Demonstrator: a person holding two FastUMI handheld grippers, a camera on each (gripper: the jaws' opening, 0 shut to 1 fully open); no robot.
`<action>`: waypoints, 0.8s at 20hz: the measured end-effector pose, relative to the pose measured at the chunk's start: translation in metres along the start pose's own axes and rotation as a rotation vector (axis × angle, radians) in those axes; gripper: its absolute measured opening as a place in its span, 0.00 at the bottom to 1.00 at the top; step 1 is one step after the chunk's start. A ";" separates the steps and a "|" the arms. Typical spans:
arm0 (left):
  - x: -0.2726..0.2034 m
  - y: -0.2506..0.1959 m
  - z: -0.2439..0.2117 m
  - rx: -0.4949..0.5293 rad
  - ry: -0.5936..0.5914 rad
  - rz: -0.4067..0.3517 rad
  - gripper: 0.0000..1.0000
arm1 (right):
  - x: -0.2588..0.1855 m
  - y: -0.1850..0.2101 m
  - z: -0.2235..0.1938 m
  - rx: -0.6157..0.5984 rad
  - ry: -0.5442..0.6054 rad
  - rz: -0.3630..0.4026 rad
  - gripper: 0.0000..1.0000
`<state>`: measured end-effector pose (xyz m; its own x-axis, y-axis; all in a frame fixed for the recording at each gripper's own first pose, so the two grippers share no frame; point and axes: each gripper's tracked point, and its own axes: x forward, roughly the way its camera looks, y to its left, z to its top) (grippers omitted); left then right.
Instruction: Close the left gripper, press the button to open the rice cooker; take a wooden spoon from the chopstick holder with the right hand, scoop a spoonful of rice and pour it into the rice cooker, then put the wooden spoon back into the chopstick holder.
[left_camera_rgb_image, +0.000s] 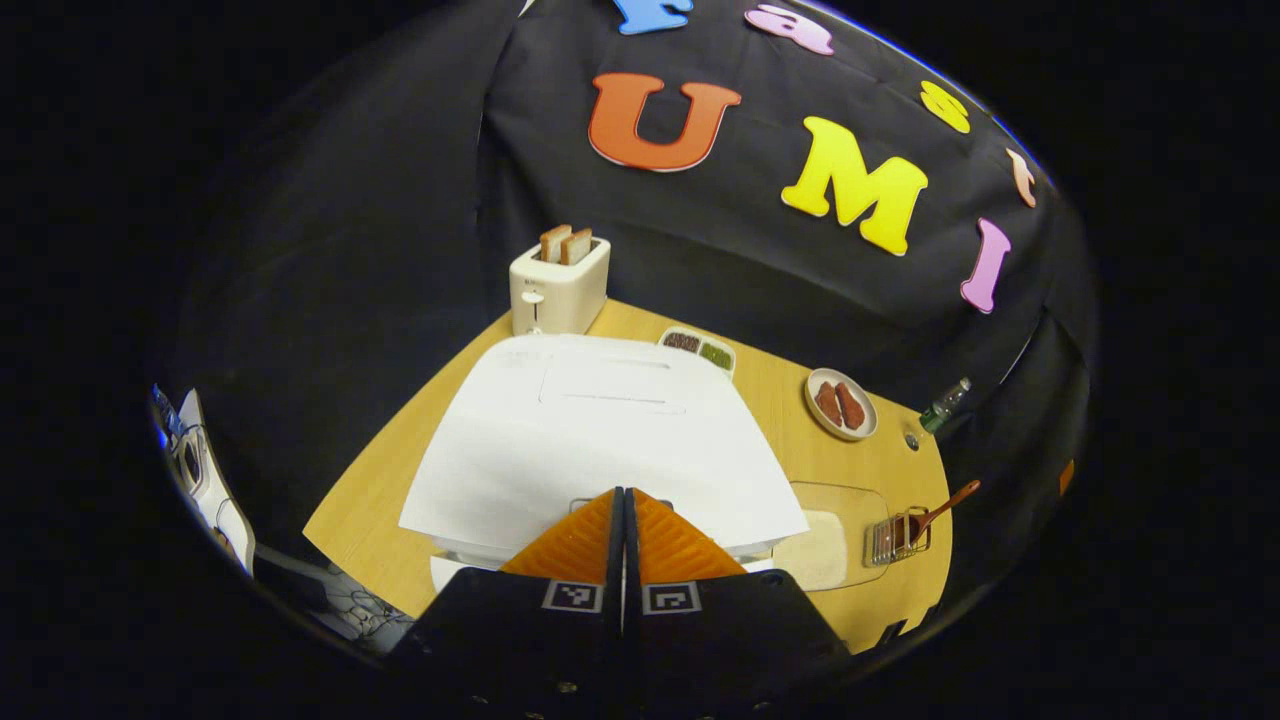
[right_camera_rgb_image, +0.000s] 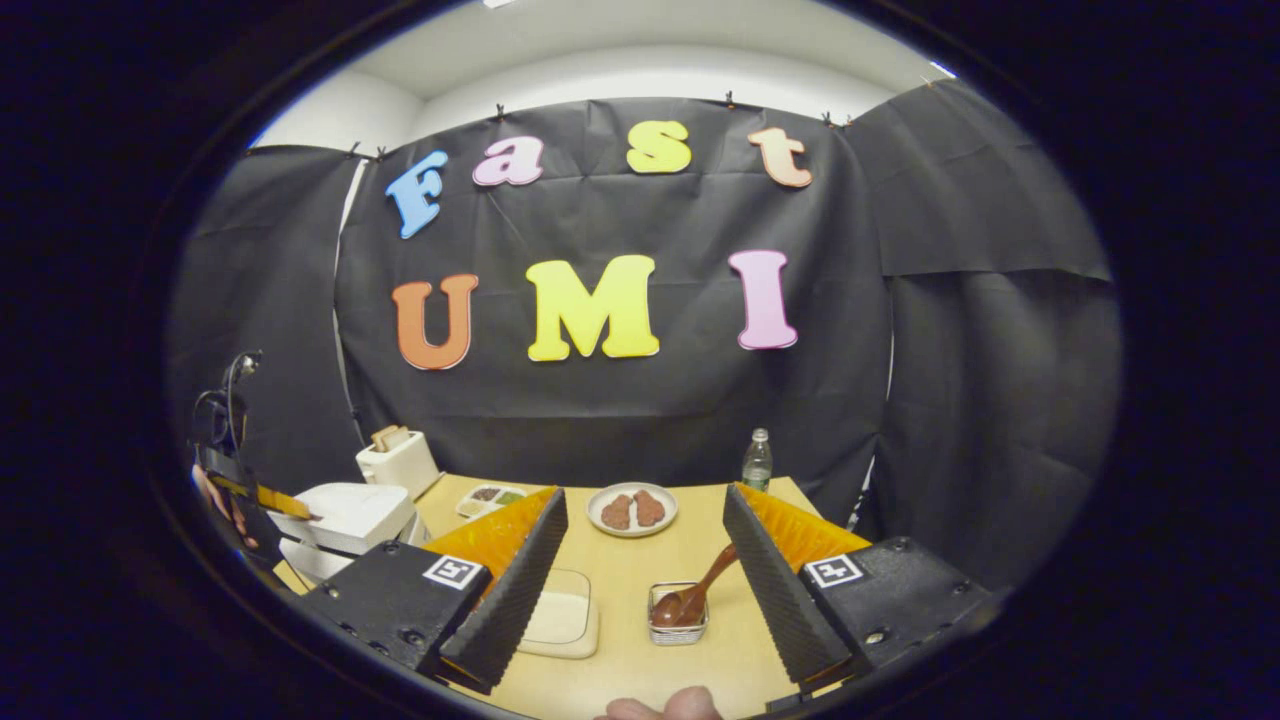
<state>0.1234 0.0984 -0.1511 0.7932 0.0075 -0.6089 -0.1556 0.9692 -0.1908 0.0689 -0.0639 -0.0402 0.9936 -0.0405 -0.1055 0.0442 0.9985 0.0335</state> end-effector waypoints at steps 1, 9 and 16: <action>-0.004 -0.002 0.013 0.001 -0.038 -0.002 0.01 | -0.003 -0.002 0.000 0.001 -0.002 -0.006 1.00; -0.052 -0.025 0.094 0.140 -0.348 -0.009 0.20 | -0.019 -0.020 0.002 0.013 -0.015 -0.037 1.00; -0.106 -0.049 0.116 0.176 -0.519 -0.011 0.90 | -0.022 -0.039 -0.008 0.040 0.001 -0.057 1.00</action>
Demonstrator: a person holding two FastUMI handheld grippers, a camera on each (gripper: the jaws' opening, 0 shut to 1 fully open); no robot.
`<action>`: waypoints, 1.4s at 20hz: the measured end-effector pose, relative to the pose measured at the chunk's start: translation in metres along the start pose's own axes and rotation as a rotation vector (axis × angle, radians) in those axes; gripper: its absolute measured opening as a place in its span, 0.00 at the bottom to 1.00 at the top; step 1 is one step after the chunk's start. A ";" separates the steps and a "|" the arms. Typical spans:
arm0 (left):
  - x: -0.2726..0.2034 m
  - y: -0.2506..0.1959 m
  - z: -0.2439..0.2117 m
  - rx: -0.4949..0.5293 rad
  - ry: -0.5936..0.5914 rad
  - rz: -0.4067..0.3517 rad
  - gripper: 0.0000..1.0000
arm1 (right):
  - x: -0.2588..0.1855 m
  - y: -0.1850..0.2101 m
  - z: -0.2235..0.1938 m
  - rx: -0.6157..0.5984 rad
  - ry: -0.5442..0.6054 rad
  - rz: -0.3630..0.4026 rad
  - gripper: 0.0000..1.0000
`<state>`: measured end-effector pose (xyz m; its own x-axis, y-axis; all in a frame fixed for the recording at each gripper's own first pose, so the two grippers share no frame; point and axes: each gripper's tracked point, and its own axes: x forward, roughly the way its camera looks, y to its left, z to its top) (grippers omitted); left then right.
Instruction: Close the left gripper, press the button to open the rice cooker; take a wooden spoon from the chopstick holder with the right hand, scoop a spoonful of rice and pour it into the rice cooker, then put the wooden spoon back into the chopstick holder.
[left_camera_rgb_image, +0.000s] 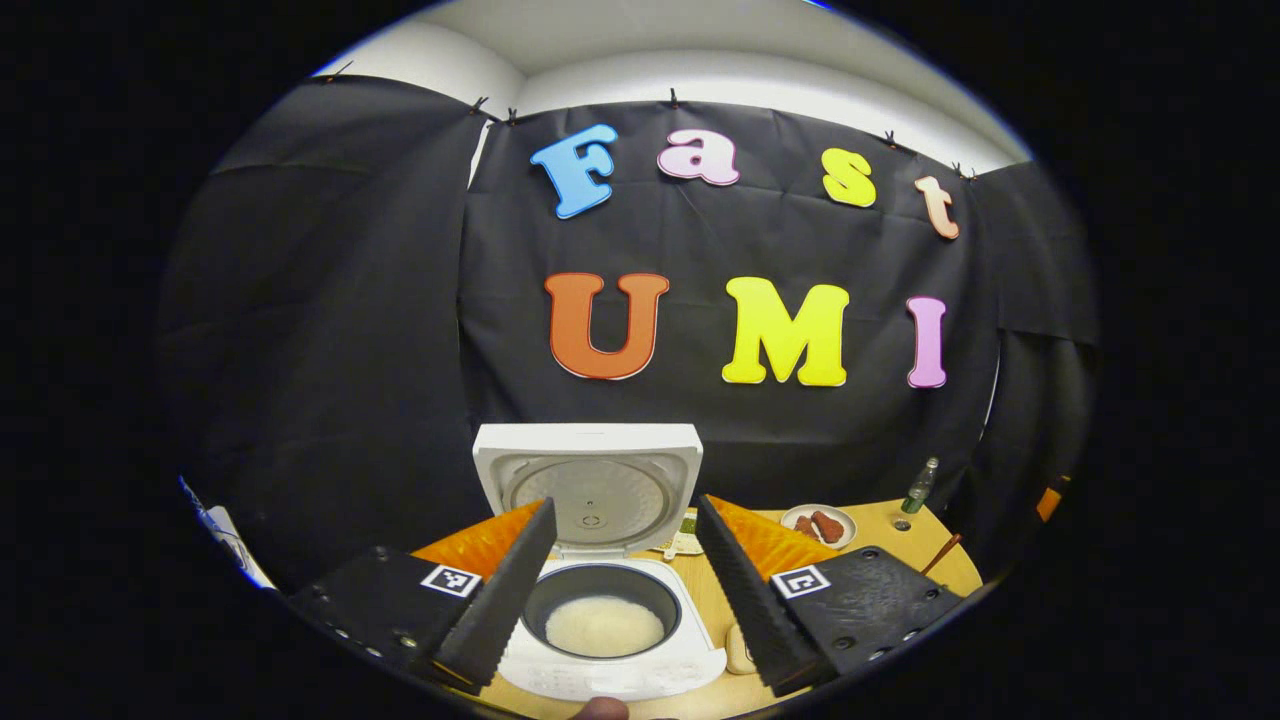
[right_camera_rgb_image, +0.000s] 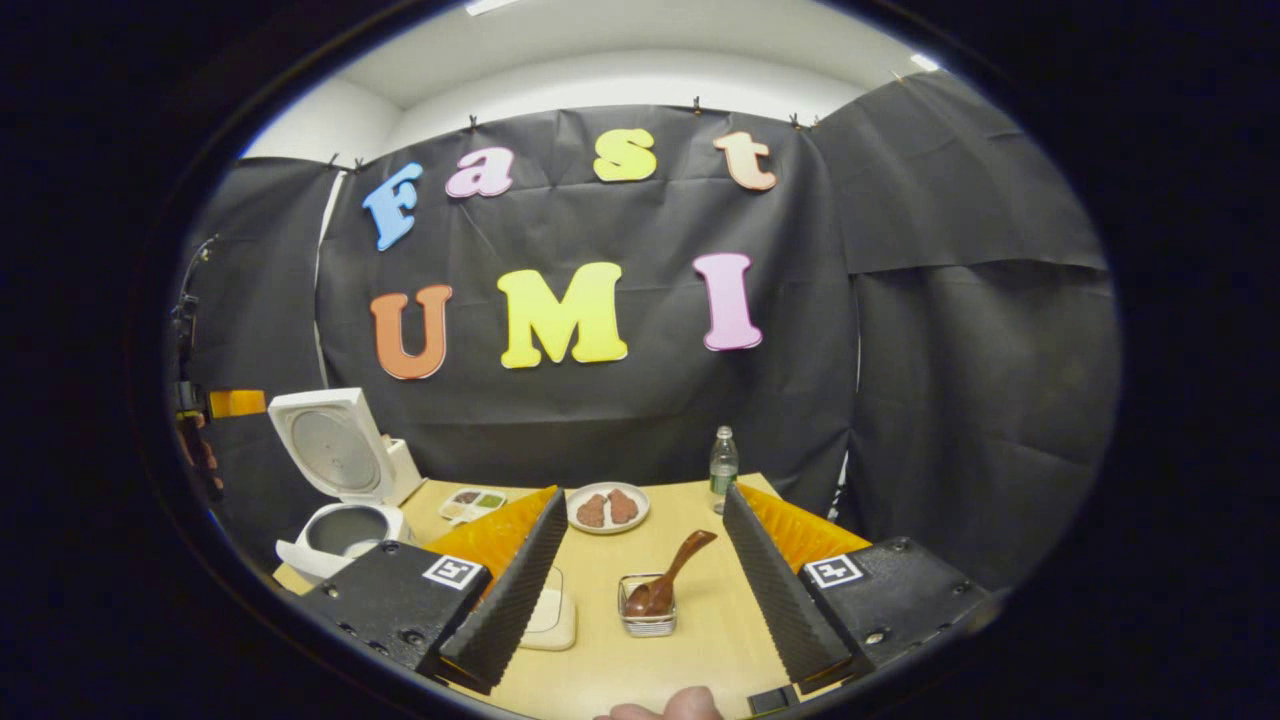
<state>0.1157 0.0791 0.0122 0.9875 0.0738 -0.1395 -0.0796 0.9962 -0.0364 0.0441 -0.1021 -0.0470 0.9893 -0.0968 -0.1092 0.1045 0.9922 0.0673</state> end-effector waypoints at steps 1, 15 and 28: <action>-0.004 -0.003 0.000 -0.002 -0.009 0.001 0.94 | 0.000 -0.003 -0.002 0.000 0.005 -0.004 1.00; -0.033 -0.051 0.008 -0.085 -0.105 0.049 0.93 | 0.087 -0.038 -0.070 -0.012 0.127 0.064 1.00; -0.021 -0.062 -0.012 -0.022 -0.047 0.187 0.95 | 0.207 -0.034 -0.196 0.194 0.416 0.221 0.78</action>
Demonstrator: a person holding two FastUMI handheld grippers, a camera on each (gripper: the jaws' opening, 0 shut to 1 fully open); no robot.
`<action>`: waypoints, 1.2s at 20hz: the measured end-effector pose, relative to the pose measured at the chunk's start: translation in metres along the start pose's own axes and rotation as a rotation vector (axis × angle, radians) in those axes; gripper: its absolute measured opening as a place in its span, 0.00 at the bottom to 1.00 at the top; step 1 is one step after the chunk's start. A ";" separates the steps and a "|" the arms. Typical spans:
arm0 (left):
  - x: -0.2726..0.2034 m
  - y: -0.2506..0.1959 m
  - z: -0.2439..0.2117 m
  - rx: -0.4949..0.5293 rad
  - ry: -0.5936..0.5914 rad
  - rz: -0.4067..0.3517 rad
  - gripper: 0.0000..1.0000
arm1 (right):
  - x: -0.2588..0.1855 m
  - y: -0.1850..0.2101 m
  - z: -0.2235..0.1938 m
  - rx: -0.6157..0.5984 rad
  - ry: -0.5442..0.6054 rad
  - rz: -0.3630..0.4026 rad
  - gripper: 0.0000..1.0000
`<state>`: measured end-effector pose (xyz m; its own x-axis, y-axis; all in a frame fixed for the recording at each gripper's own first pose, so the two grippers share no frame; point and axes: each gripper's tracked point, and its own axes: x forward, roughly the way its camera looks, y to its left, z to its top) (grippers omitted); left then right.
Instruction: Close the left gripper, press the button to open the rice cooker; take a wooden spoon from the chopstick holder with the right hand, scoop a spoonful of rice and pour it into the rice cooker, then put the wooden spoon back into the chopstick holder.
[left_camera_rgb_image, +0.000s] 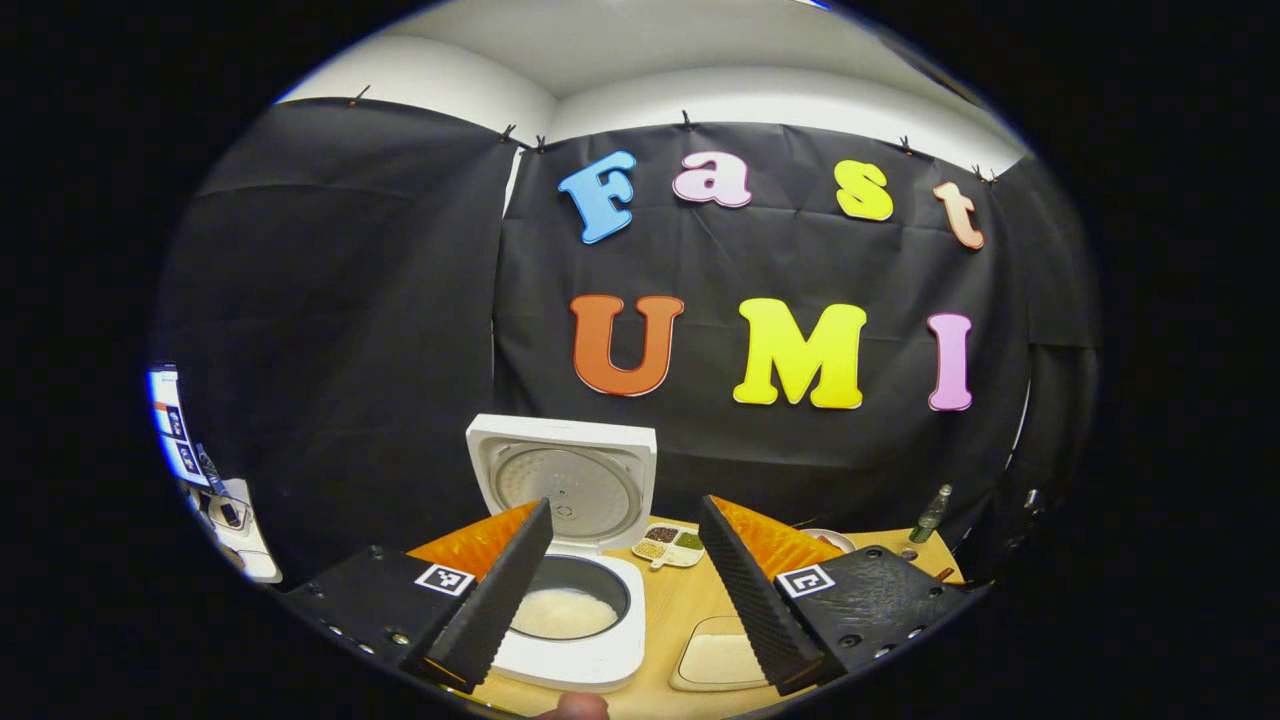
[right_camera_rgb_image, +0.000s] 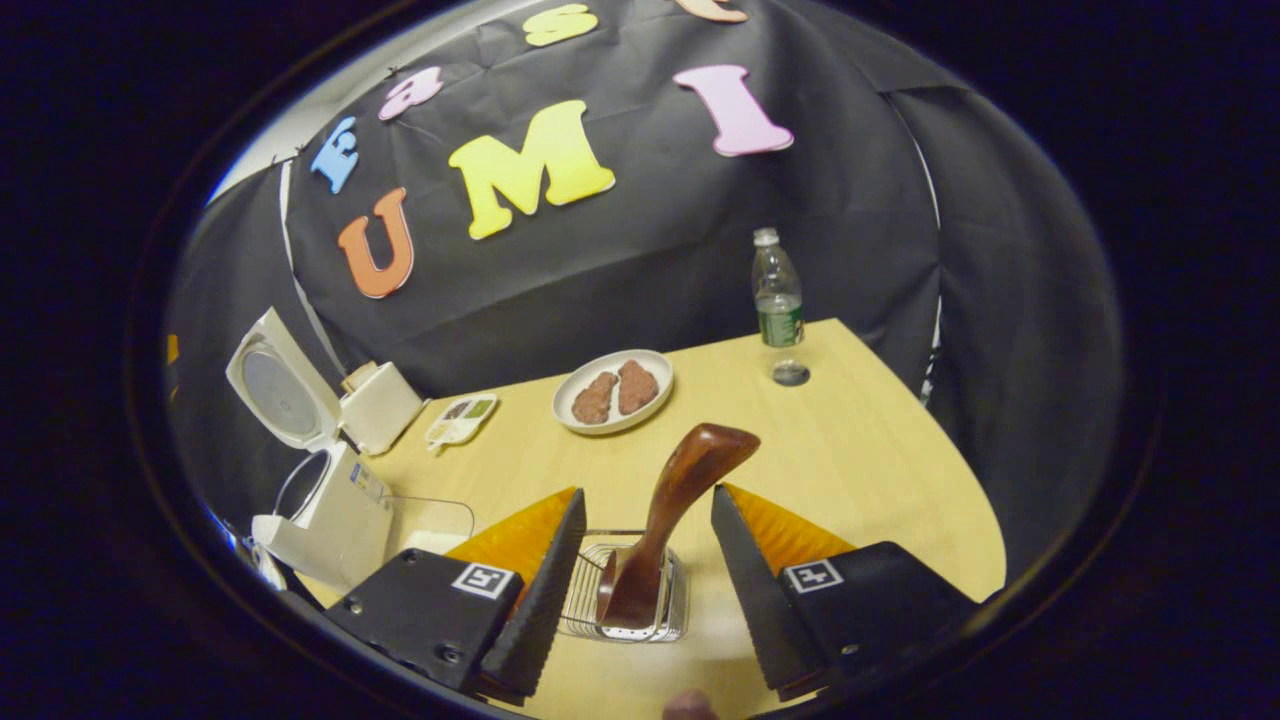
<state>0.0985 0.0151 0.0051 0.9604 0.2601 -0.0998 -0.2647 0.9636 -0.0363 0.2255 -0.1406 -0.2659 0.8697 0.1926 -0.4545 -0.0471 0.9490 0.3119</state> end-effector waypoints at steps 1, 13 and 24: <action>0.001 0.001 0.001 0.009 0.004 0.013 0.94 | 0.008 -0.002 0.000 0.012 0.006 0.003 0.80; -0.005 0.021 -0.012 0.004 0.040 0.023 0.94 | -0.007 0.015 0.007 0.041 0.000 0.006 0.26; -0.001 0.065 -0.003 -0.020 -0.025 -0.124 0.95 | -0.091 0.091 0.071 -0.105 -0.179 -0.133 0.16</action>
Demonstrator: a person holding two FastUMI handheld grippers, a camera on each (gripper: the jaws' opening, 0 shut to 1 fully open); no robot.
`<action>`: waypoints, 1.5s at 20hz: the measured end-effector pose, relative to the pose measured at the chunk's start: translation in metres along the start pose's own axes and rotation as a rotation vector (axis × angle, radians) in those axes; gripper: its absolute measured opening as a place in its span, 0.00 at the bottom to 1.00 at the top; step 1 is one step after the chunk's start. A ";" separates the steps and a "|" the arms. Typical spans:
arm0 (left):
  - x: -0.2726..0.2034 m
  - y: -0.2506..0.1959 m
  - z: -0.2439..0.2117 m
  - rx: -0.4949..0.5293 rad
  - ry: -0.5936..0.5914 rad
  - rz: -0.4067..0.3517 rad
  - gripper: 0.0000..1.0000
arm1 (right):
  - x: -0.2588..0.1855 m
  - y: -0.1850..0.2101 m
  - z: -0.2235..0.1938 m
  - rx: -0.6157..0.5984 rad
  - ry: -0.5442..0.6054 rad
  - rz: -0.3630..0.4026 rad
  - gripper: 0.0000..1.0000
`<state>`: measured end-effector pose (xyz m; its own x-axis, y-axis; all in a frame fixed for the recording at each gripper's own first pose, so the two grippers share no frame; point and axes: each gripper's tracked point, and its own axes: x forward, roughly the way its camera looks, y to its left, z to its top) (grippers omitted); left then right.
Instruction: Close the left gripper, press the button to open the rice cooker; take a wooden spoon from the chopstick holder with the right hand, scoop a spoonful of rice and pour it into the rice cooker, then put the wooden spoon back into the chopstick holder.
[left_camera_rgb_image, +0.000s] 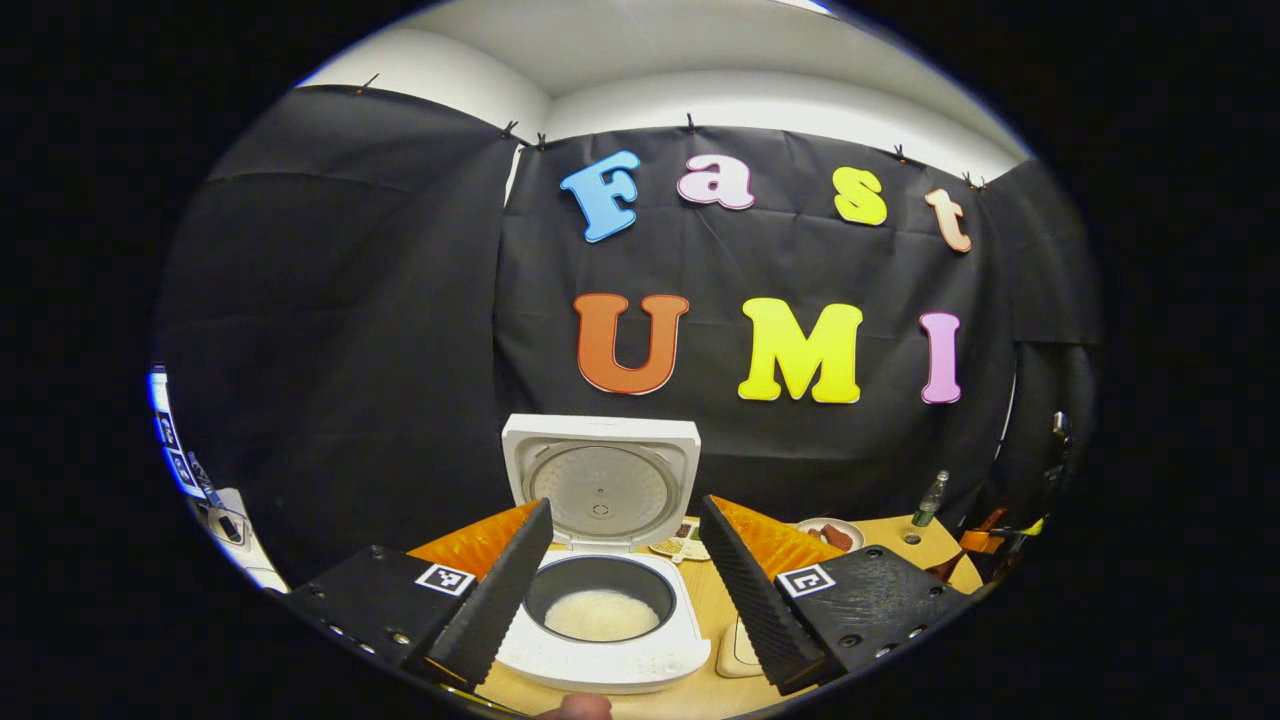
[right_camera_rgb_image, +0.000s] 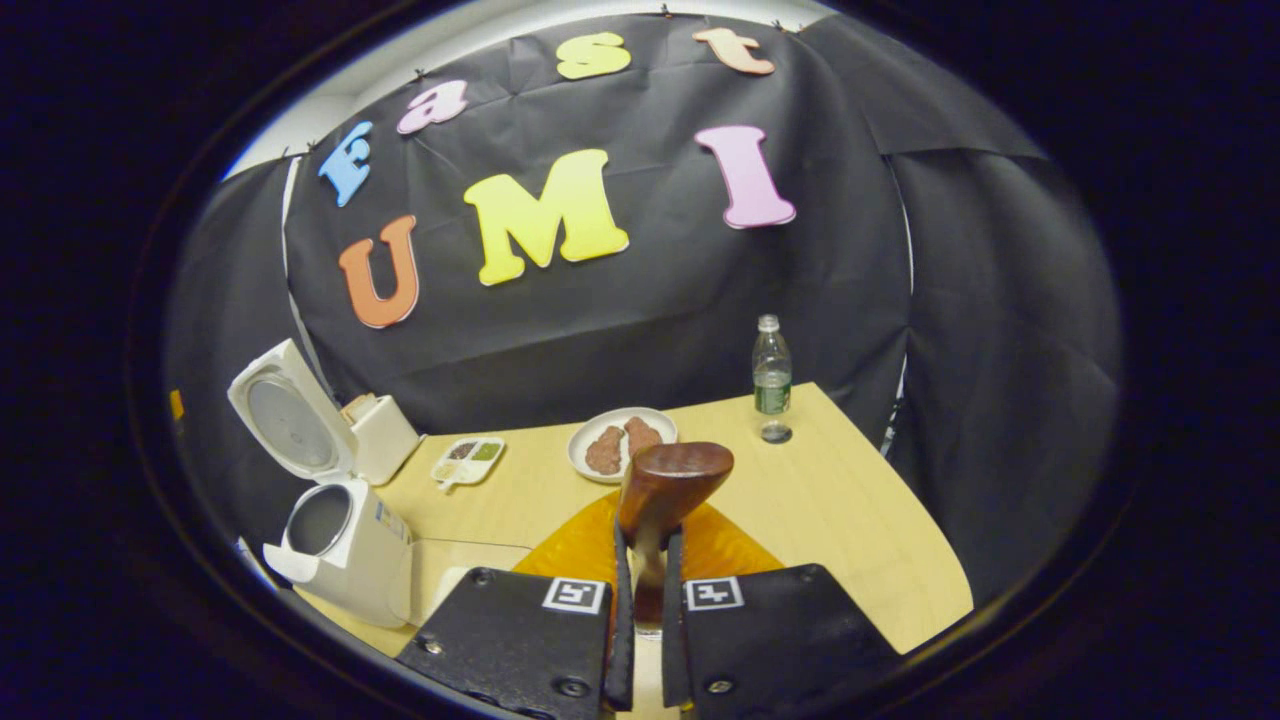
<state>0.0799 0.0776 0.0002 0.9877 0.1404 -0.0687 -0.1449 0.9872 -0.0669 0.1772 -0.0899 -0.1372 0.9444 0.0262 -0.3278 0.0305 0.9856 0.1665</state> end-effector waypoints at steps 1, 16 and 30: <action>-0.001 0.005 -0.002 -0.002 -0.004 -0.012 0.95 | -0.008 0.013 0.005 -0.018 -0.012 0.005 0.16; -0.038 0.130 -0.013 0.028 0.037 0.079 0.94 | 0.014 0.161 -0.088 -0.332 0.024 0.086 0.16; -0.038 0.146 -0.031 0.036 0.119 0.102 0.94 | 0.034 0.205 -0.167 -0.237 0.175 0.162 0.16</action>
<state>0.0195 0.2143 -0.0377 0.9538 0.2319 -0.1907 -0.2396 0.9707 -0.0180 0.1610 0.1410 -0.2699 0.8594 0.1934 -0.4733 -0.2115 0.9773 0.0154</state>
